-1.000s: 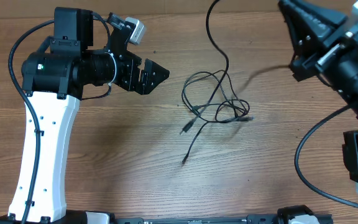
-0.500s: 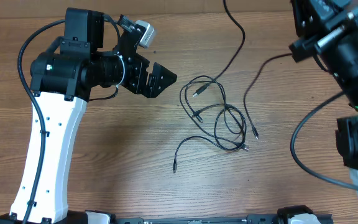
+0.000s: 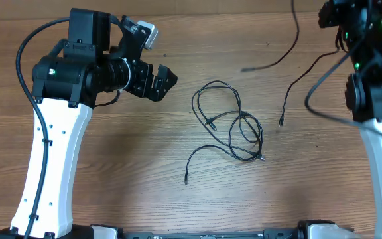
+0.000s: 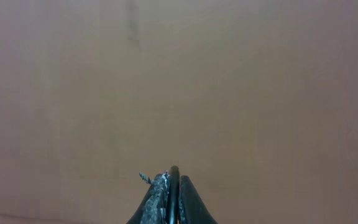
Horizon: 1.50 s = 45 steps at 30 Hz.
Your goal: Untangle cables
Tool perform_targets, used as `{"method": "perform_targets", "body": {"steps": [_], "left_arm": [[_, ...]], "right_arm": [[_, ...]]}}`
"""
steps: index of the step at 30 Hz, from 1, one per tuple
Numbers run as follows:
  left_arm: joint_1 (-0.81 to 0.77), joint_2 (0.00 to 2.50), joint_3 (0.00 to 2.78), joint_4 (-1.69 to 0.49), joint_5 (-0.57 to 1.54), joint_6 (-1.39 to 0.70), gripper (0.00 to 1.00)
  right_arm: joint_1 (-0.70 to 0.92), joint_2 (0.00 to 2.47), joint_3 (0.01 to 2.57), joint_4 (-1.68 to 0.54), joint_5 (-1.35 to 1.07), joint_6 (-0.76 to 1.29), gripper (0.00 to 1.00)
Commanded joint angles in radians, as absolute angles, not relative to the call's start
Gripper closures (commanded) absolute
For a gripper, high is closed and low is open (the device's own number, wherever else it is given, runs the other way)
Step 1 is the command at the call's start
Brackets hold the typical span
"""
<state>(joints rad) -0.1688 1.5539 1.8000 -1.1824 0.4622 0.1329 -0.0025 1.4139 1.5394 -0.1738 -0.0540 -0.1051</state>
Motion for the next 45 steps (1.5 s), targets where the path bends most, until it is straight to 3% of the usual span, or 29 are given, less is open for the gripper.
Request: {"method": "perform_targets", "body": {"steps": [1, 16, 43, 45], "left_arm": [[-0.171, 1.538, 1.815, -1.181, 0.407, 0.131, 0.0], [-0.171, 1.538, 1.815, -1.181, 0.407, 0.131, 0.0], [-0.171, 1.538, 1.815, -1.181, 0.407, 0.131, 0.0], [-0.171, 1.538, 1.815, -1.181, 0.407, 0.131, 0.0]], "right_arm": [[-0.052, 1.475, 1.567, -0.166, -0.016, -0.086, 0.96], [-0.202, 1.78, 1.567, 0.043, -0.015, -0.025, 0.96], [-0.656, 2.105, 1.565, -0.044, 0.07, -0.033, 0.96], [-0.68, 2.12, 1.565, -0.059, 0.07, -0.033, 0.91]]}}
